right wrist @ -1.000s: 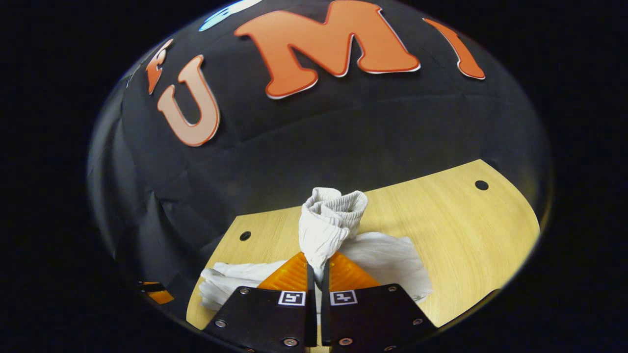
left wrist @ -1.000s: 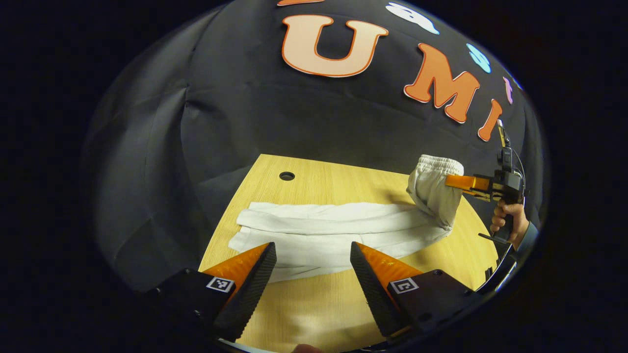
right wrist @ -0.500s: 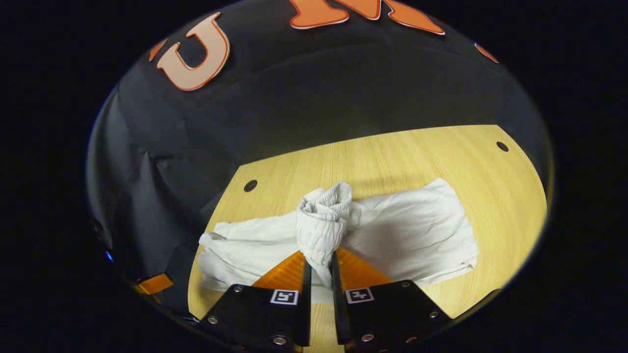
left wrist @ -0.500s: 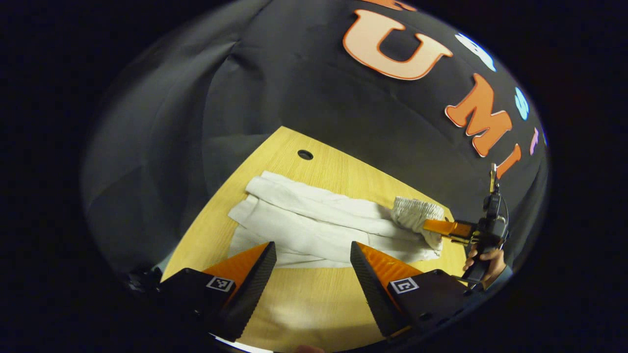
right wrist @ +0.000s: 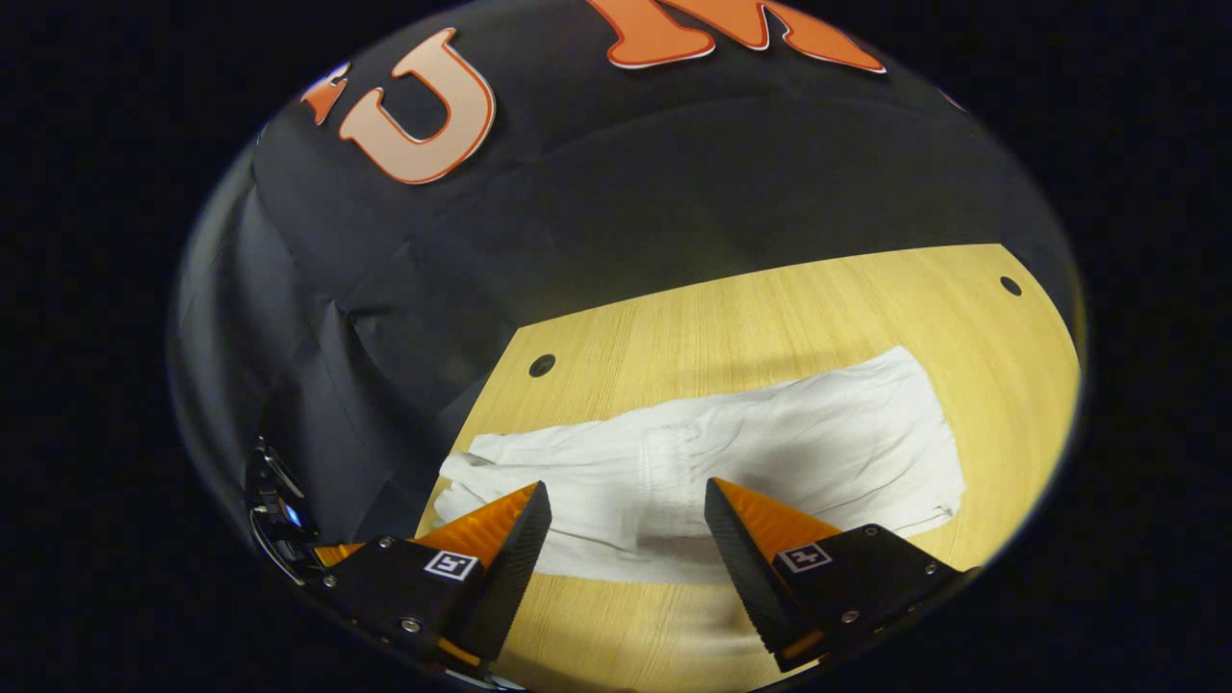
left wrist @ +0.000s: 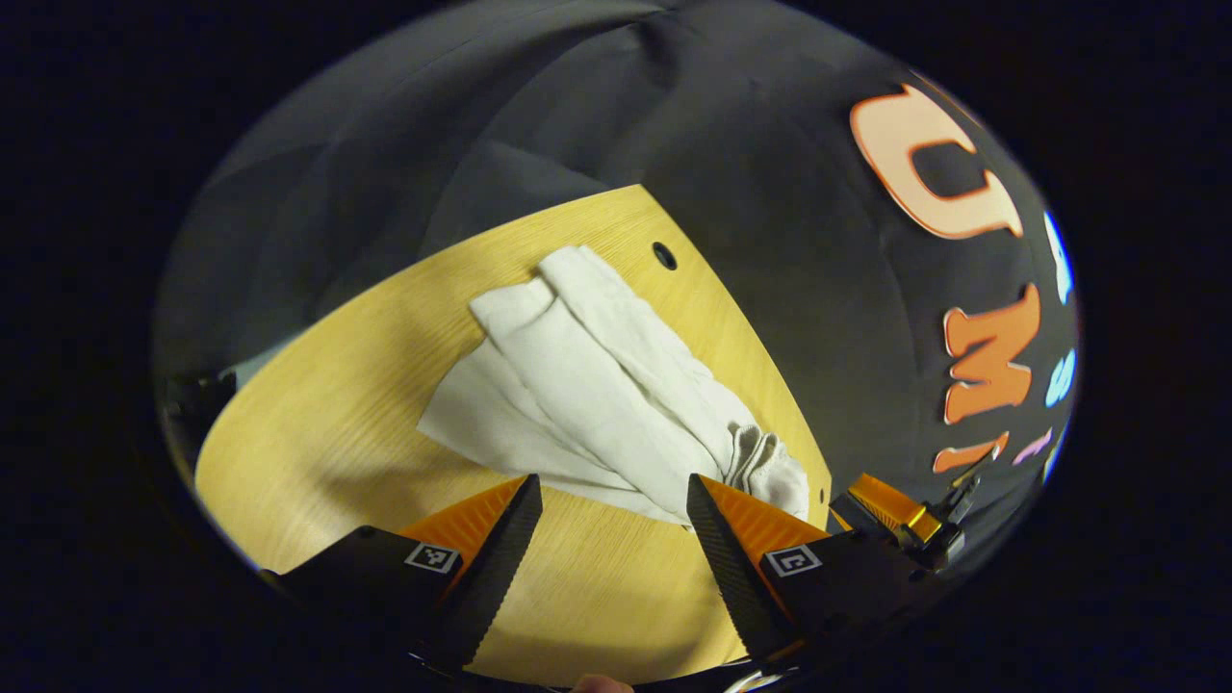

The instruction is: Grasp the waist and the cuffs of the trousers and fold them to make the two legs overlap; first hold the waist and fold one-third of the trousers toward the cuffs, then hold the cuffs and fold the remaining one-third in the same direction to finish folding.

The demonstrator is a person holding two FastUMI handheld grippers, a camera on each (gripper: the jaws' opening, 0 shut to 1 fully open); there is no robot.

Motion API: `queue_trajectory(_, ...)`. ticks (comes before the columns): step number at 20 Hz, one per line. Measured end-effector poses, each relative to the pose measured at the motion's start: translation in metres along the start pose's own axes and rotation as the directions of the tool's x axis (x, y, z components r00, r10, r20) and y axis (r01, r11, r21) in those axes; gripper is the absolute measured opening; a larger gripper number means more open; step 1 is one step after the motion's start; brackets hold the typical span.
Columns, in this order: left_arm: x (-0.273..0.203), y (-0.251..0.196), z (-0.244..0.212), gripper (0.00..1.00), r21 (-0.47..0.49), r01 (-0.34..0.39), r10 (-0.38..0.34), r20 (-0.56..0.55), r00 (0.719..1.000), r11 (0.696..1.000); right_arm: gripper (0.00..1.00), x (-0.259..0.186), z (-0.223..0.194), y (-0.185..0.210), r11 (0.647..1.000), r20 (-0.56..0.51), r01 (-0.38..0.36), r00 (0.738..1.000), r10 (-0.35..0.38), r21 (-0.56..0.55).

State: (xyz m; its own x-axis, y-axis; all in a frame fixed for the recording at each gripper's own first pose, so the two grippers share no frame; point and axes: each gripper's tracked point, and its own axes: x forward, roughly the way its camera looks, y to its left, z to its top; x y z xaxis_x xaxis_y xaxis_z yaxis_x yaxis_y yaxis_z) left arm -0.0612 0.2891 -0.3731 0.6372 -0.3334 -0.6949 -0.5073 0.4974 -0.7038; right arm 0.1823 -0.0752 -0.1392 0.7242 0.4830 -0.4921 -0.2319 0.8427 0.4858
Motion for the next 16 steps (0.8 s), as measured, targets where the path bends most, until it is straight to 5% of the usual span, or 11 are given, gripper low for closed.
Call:
queue_trajectory(7,0.027,0.030,0.002,0.99,-0.216,0.000,0.004,0.020,1.000,0.976,0.98,-0.064,0.063,-0.056,0.995,0.178,0.095,0.979,-0.101,0.042)
queue_trajectory(16,0.062,0.006,0.028,0.97,-0.200,0.064,-0.043,0.106,0.993,0.978,0.98,-0.145,0.100,-0.124,0.967,0.311,0.246,0.915,-0.255,0.069)
